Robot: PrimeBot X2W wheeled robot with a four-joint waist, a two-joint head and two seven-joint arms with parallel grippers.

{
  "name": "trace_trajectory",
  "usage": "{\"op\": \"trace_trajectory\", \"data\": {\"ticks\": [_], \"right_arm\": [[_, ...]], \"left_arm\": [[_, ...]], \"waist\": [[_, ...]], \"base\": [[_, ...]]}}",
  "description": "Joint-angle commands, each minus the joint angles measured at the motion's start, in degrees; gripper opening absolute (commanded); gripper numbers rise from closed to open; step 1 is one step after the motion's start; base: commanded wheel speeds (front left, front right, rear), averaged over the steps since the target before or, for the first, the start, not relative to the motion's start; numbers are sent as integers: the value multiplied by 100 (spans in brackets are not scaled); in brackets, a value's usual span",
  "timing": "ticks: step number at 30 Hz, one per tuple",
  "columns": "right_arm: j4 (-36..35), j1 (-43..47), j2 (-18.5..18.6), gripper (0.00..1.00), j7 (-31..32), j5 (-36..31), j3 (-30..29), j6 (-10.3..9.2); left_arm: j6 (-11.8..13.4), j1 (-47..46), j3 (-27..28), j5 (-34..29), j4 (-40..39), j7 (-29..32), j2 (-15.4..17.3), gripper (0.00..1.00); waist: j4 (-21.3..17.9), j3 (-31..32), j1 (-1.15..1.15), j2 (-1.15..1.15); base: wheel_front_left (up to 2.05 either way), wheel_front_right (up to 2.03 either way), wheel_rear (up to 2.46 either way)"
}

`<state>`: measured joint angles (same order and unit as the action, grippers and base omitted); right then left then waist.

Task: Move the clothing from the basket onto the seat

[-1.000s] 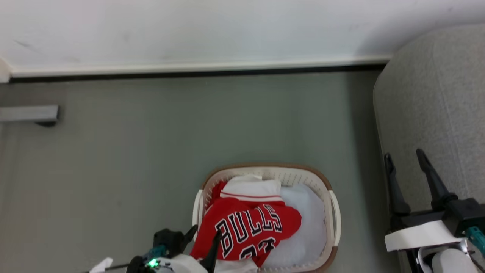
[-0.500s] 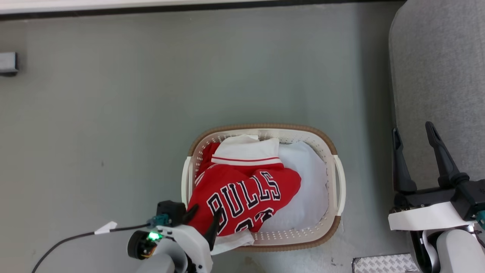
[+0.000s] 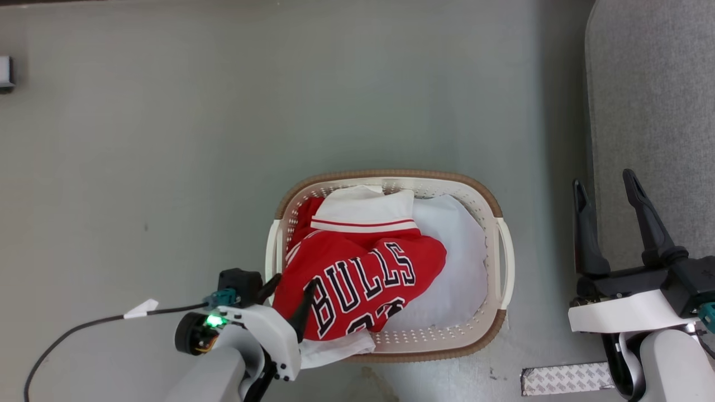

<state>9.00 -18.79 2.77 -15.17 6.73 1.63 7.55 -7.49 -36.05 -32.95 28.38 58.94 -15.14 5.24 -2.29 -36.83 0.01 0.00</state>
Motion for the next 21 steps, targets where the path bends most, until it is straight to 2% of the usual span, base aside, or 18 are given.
{"op": "trace_trajectory", "data": {"ticks": [1,12,21], "right_arm": [[-41,-125,21,100,2,54,34,-12],[-66,-186,20,100,2,111,37,-12],[-66,-235,20,100,2,145,93,-12]], "left_arm": [[10,-87,-92,68,56,-2,69,100],[10,-537,-532,362,260,-2,224,100],[10,-832,-837,440,476,-2,200,100]], "waist": [[-42,-57,-1,0],[-140,-300,-1,0],[-160,-389,-1,0]], "base": [[0,0,0],[0,0,0],[0,0,0]]}}
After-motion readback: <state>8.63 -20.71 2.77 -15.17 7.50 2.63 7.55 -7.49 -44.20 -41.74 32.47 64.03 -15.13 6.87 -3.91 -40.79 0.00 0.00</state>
